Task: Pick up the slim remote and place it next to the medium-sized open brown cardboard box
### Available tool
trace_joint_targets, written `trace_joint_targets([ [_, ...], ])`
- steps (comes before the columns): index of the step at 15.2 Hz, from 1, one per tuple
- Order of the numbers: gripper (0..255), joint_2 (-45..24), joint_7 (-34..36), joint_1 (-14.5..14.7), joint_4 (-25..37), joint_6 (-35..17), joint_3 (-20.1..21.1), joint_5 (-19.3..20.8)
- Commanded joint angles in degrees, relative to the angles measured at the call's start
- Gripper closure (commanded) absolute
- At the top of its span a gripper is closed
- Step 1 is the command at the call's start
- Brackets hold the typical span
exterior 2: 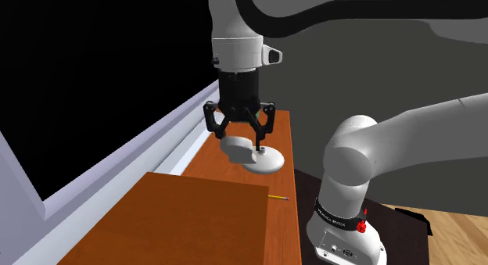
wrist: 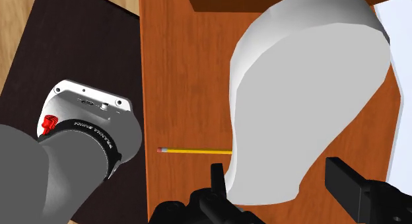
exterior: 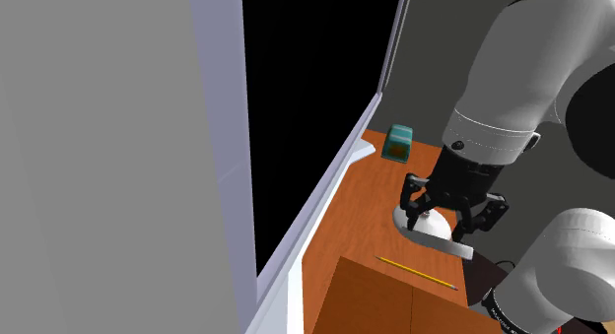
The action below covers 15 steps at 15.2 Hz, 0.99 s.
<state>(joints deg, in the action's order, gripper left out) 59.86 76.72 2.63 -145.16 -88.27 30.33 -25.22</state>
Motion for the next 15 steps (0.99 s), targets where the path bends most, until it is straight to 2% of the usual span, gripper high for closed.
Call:
trace_joint_targets([
  [1, 255, 0.2, -0.1, 0.2, -1.5, -1.4, 0.7, -0.6],
  [15, 255, 0.8, -0.7, 2.2, -11.6, -10.8, 6.0, -5.7],
])
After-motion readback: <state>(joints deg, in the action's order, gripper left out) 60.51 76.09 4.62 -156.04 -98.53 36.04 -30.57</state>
